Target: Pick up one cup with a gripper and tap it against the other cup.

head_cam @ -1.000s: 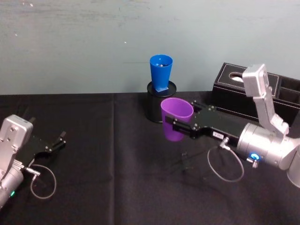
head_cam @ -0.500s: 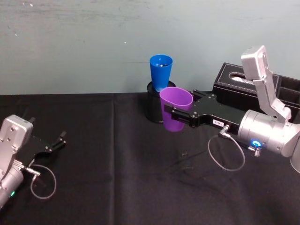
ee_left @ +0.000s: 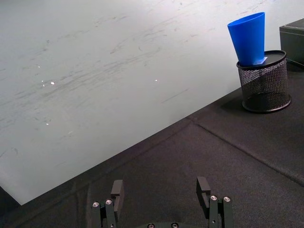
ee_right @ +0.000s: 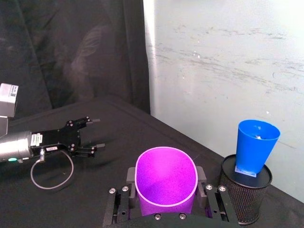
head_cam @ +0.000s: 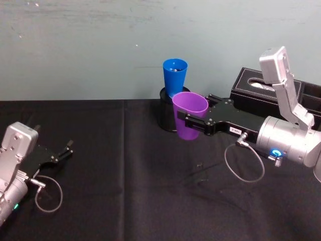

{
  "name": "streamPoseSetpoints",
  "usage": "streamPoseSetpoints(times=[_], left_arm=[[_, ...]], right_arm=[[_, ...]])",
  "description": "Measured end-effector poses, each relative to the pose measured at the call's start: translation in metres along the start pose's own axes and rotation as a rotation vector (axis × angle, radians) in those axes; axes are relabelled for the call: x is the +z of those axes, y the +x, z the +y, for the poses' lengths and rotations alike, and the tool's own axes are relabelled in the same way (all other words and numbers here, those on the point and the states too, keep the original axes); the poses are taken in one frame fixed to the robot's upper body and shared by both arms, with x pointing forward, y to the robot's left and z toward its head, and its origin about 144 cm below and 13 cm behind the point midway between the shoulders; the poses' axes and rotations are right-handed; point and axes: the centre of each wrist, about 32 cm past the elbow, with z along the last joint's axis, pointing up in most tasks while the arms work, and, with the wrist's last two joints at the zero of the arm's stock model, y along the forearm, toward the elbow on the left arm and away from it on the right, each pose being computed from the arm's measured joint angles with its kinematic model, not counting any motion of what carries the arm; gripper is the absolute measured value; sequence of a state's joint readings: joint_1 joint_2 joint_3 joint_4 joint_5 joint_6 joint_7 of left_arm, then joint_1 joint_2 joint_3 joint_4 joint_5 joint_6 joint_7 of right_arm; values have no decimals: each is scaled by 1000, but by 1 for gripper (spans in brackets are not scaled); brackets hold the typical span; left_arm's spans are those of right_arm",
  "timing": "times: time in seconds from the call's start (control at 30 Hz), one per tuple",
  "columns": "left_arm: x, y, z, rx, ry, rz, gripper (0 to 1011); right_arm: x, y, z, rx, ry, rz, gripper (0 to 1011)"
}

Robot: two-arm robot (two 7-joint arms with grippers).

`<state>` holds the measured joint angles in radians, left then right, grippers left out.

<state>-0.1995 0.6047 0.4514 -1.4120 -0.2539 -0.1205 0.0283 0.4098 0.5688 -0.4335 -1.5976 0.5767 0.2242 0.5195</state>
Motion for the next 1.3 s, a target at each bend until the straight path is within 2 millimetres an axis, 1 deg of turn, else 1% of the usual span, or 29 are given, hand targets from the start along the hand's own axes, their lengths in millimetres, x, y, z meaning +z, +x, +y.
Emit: streamPoseSetpoints(times=[1.3], left_arm=[[0,0,0,0,0,0,1000]], right_arm=[[-1,1,0,1,2,4,708]])
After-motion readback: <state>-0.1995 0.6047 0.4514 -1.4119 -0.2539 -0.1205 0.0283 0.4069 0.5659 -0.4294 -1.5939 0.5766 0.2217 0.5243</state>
